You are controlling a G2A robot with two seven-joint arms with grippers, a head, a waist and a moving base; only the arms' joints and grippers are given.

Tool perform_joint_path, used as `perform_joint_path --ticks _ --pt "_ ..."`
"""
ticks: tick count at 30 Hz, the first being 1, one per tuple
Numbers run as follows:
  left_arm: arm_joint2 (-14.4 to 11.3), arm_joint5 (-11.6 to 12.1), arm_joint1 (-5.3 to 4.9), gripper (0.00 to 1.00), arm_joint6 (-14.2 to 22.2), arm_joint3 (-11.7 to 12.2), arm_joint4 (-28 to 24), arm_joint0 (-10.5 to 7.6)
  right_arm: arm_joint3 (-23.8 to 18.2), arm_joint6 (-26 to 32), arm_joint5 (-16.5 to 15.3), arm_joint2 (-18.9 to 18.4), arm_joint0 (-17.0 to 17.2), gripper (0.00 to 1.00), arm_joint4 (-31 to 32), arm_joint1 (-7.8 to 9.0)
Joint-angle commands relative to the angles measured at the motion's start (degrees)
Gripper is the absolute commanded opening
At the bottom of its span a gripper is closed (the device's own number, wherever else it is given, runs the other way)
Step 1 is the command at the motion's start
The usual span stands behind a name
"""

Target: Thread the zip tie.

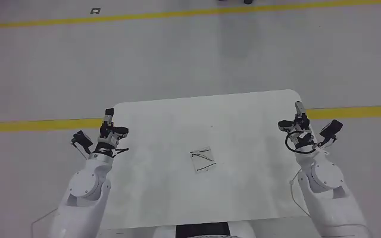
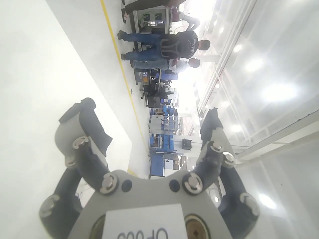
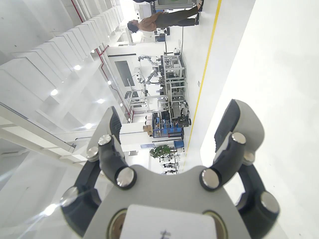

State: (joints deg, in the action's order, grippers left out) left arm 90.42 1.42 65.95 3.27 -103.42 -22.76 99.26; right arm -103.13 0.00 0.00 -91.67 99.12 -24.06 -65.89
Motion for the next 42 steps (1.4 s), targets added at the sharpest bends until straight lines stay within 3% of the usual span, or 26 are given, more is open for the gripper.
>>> perform_joint_path --ticks 1,5,9,13,14,15,28,30,33,39,42 --pt "0.0 0.0 0.00 1.00 0.0 0.0 0.0 0.00 0.0 0.0 0.0 0.0 0.0 1.00 0.0 0.00" --pt "0.0 0.0 0.00 1.00 0.0 0.0 0.0 0.00 -1.0 1.0 -0.8 -0.1 -0.4 1.00 1.6 0.09" --pt "0.0 0.0 0.00 1.00 0.0 0.0 0.0 0.00 -0.6 5.1 -2.2 0.8 -1.6 1.00 5.2 0.18" --pt "0.0 0.0 0.00 1.00 0.0 0.0 0.0 0.00 -0.1 10.6 -1.4 2.9 -2.7 1.00 9.6 0.34" --pt "0.0 0.0 0.00 1.00 0.0 0.0 0.0 0.00 -0.6 12.6 -1.8 3.3 -2.9 1.00 11.8 0.48" --pt "0.0 0.0 0.00 1.00 0.0 0.0 0.0 0.00 -1.3 15.0 -4.3 3.4 -2.5 1.00 15.0 0.70" --pt "0.0 0.0 0.00 1.00 0.0 0.0 0.0 0.00 -1.3 15.1 -4.8 3.3 -2.3 1.00 15.2 0.71" --pt "0.0 0.0 0.00 1.00 0.0 0.0 0.0 0.00 -2.4 20.7 -5.5 5.4 -4.2 1.00 22.5 1.11" --pt "0.0 0.0 0.00 1.00 0.0 0.0 0.0 0.00 -0.5 26.4 -6.3 8.1 -8.3 1.00 30.6 1.44" --pt "0.0 0.0 0.00 1.00 0.0 0.0 0.0 0.00 2.0 34.4 -6.8 13.8 -15.1 1.00 41.4 1.63" --pt "0.0 0.0 0.00 1.00 0.0 0.0 0.0 0.00 2.1 34.6 -7.0 13.8 -15.3 1.00 41.7 1.65"
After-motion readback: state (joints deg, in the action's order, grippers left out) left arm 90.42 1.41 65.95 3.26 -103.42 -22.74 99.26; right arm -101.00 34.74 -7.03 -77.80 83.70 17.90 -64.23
